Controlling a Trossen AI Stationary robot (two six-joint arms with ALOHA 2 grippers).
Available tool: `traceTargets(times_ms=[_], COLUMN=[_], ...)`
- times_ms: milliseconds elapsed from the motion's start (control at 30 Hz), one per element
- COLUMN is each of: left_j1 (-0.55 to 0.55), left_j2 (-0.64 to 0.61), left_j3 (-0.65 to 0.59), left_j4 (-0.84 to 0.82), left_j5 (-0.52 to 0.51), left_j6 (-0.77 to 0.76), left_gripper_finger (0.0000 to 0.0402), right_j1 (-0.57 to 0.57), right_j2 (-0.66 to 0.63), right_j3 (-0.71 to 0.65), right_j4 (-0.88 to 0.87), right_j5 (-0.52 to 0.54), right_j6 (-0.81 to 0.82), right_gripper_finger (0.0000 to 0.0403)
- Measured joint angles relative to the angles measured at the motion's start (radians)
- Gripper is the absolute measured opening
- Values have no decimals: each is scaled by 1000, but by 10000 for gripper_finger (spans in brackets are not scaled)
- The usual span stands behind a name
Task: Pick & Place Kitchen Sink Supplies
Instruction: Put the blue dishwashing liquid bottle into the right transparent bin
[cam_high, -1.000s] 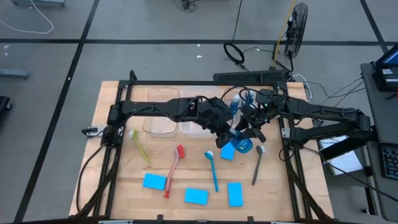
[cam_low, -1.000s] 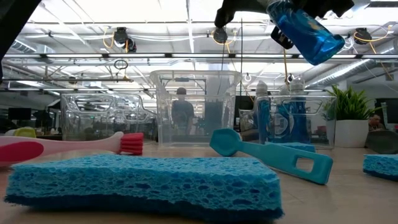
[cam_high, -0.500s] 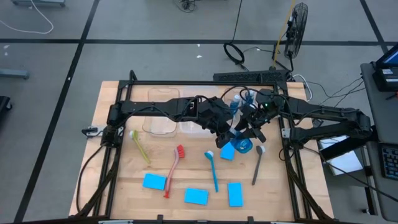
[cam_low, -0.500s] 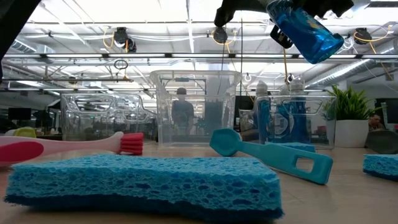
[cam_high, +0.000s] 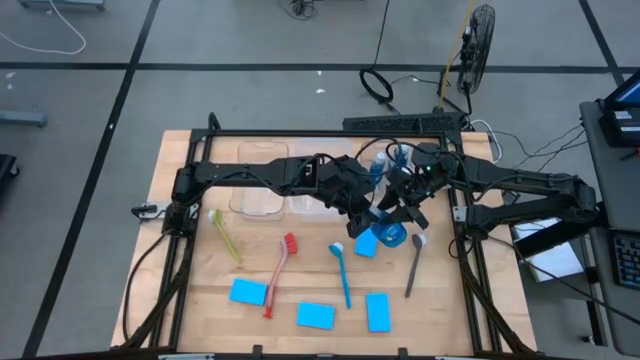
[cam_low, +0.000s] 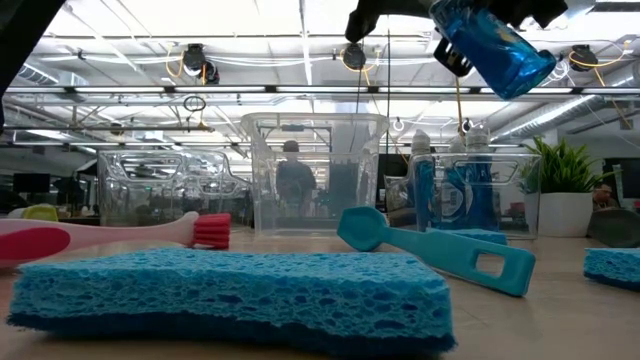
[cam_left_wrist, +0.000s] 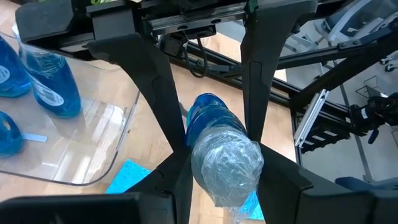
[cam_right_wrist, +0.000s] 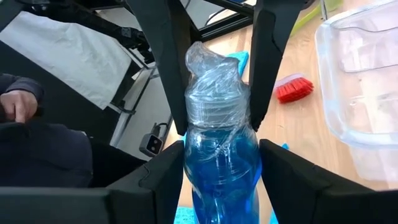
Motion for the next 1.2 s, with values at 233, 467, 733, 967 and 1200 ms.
traceTargets(times_ms=[233, 467, 733, 967, 1200], left_j1=[0, -1, -1, -1, 1], left_j2=[0, 0, 1, 1, 1], left_j3=[0, 0, 0, 0, 0], left_j4=[9, 15, 23, 24, 26], left_j5=[3, 3, 3, 0, -2], left_j6=[-1, -4, -4, -4, 2], left_gripper_finger=[139, 139, 139, 139, 139], right_j1=[0, 0, 0, 0, 0], right_j2=[0, 0, -1, -1, -1], right_j3=[0, 0, 0, 0, 0], right_j4=[5, 5, 2, 2, 1], right_j5=[-12, -22, -26, -26, -25], right_j6=[6, 11, 10, 9, -2], right_gripper_finger=[191, 176, 163, 154, 150])
